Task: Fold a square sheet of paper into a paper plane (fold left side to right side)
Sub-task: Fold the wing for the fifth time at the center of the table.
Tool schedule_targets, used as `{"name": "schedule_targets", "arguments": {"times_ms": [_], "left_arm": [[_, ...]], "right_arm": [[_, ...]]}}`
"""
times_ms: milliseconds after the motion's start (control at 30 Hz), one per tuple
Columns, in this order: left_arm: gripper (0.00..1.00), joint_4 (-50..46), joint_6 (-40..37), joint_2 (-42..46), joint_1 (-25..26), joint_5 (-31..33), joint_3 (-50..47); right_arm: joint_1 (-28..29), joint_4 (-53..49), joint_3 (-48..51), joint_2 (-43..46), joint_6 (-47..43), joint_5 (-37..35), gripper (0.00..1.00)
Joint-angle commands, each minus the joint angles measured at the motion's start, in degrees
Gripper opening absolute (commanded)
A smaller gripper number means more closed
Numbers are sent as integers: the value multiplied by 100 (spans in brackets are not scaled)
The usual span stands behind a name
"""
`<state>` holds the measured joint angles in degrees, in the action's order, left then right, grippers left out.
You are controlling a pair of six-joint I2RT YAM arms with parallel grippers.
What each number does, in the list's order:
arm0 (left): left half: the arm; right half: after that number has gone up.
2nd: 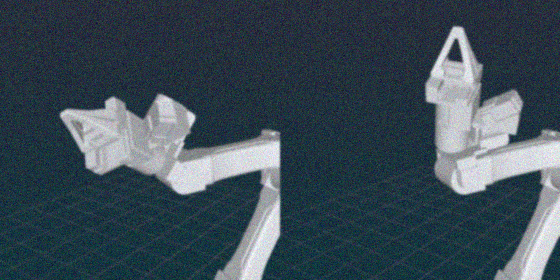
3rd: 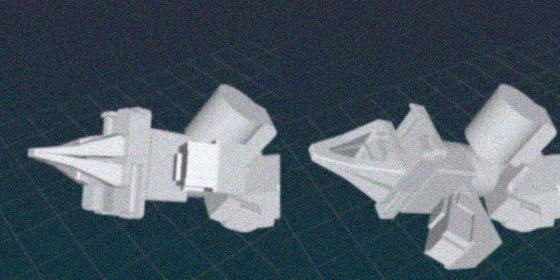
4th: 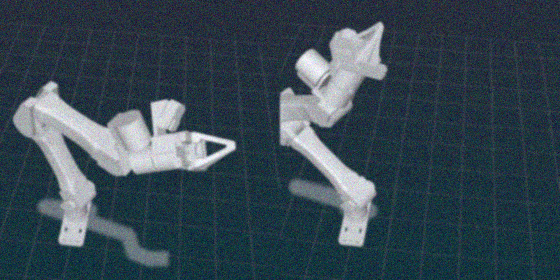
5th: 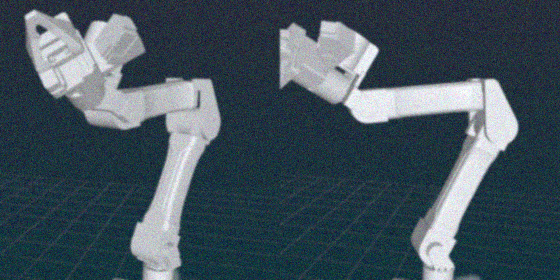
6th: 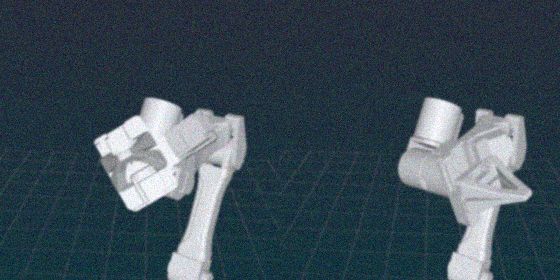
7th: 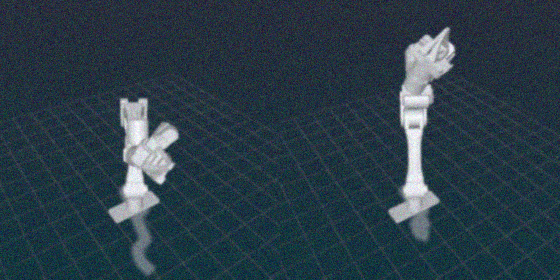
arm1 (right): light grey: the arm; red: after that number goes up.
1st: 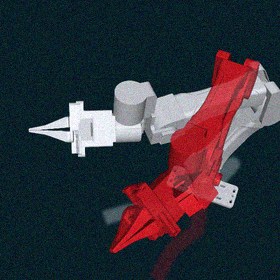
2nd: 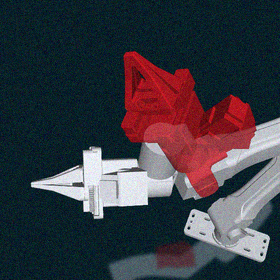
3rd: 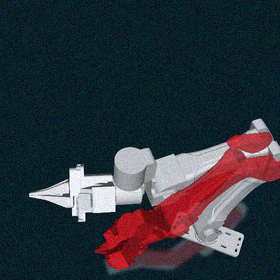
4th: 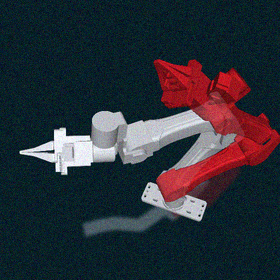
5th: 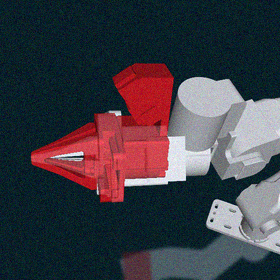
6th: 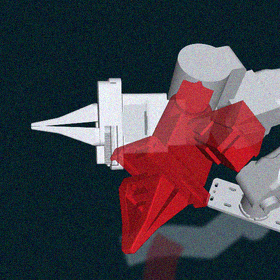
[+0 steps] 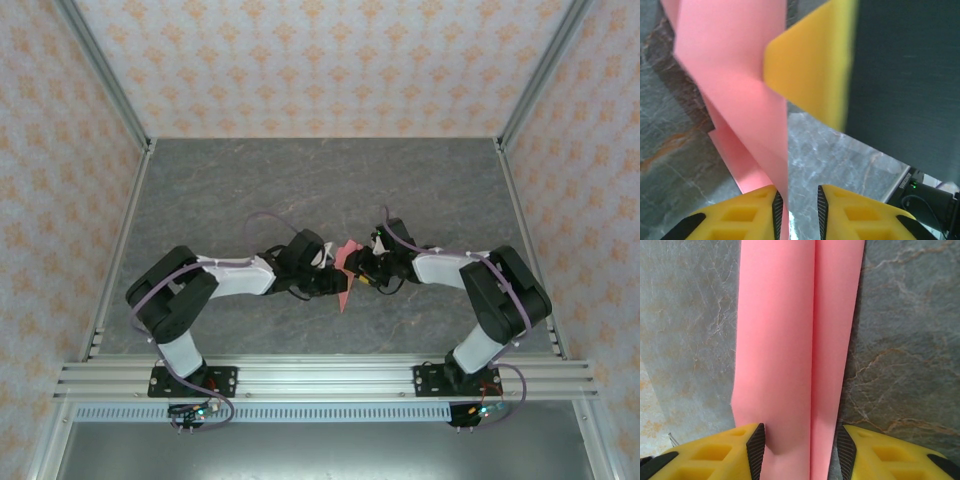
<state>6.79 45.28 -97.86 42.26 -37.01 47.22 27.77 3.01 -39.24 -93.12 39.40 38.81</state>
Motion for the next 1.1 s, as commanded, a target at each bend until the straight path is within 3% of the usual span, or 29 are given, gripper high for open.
{"name": "schedule_targets", "arguments": {"times_ms": [0,200,533,1067], "left_arm": [[32,-220,-98,345,-111,157,-57],[37,-472,-78,588,-511,119,-139],[35,-433,227,-64,-828,-124,348],[30,-95,335,-727,-860,-277,744]], "right_arm": [[36,-220,110,-347,-70,-440,46],[42,-192,128,-329,-69,-444,46],[40,-186,129,-312,-81,-413,46],[38,-186,102,-325,-89,-385,46]]}}
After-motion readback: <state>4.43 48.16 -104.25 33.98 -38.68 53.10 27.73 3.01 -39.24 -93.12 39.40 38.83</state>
